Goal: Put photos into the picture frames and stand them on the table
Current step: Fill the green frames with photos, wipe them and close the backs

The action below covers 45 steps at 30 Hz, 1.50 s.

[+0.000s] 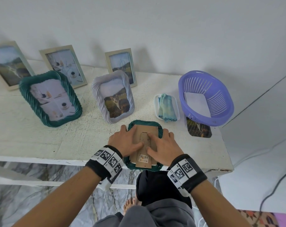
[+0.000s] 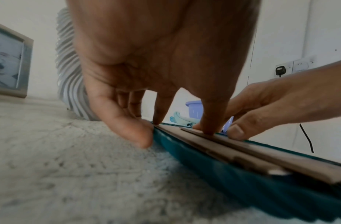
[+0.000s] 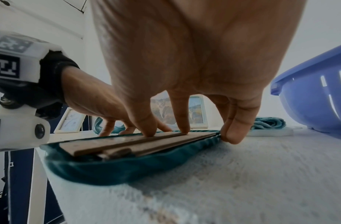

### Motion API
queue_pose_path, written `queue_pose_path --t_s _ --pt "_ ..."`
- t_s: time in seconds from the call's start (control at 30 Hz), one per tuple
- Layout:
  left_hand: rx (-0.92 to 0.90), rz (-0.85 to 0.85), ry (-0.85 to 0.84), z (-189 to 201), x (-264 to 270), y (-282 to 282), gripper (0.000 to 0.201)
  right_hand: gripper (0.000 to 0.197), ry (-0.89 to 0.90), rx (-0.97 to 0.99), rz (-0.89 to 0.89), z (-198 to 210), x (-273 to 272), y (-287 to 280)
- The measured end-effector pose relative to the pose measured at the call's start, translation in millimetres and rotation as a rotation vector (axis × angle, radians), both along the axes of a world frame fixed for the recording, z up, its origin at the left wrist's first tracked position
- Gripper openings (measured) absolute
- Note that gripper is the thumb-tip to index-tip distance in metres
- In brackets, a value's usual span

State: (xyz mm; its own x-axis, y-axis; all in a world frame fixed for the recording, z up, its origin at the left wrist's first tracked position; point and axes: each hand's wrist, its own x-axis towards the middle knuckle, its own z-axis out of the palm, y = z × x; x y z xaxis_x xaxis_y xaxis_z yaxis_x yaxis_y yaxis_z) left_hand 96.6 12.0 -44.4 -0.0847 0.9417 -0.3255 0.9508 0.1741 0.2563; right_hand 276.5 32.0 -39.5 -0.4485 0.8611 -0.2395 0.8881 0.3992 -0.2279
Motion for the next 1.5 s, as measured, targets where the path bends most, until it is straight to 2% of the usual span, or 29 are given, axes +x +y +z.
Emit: queue_pose_path --t_s 0.27,0.5,0.6,0.67,0.73,0.83,0.97,1.1,1.3,1.5 --pt "0.060 -0.063 0.125 1.6 7.1 1.6 0.075 0.059 -0.010 -0.005 0.003 0.9 -1.4 0.2" --pt "0.107 -0.047 0.051 -5.3 0.5 -1.7 0.077 0.060 0.004 0.003 0.002 -0.2 0.0 0.5" --pt "0.097 -0.056 0.010 -11.2 -5.3 -5.3 0.084 0.061 0.007 0.003 0.004 -1.0 1.4 1.4" --pt "0.089 -0.056 -0.012 -17.7 -13.3 -9.8 0.096 0.061 -0.003 0.011 0.009 -1.4 1.9 1.3" --pt "0.131 -0.046 -0.029 -24.3 -20.5 -15.6 0.110 0.060 -0.020 0.033 0.013 -0.9 2.4 0.0" --pt "0.208 -0.005 -0.063 -32.9 -21.8 -26.5 0.114 0.055 -0.037 0.082 0.002 1.1 7.2 -4.9" --pt "0.198 0.071 -0.109 -39.7 -19.7 -33.4 0.116 0.038 0.212 0.100 0.100 -1.2 26.0 -15.1" --pt "0.196 0.100 -0.128 -46.4 -17.4 -36.3 0.113 0.038 0.315 -0.055 0.250 -6.8 52.9 -23.3" --pt "0.216 0.097 -0.118 -49.4 -16.1 -38.2 0.112 0.040 0.306 -0.045 0.344 -11.6 60.6 -25.1" --pt "0.216 0.097 -0.124 -49.4 -15.4 -38.8 0.112 0.034 0.299 0.036 0.330 -18.4 54.9 -26.9"
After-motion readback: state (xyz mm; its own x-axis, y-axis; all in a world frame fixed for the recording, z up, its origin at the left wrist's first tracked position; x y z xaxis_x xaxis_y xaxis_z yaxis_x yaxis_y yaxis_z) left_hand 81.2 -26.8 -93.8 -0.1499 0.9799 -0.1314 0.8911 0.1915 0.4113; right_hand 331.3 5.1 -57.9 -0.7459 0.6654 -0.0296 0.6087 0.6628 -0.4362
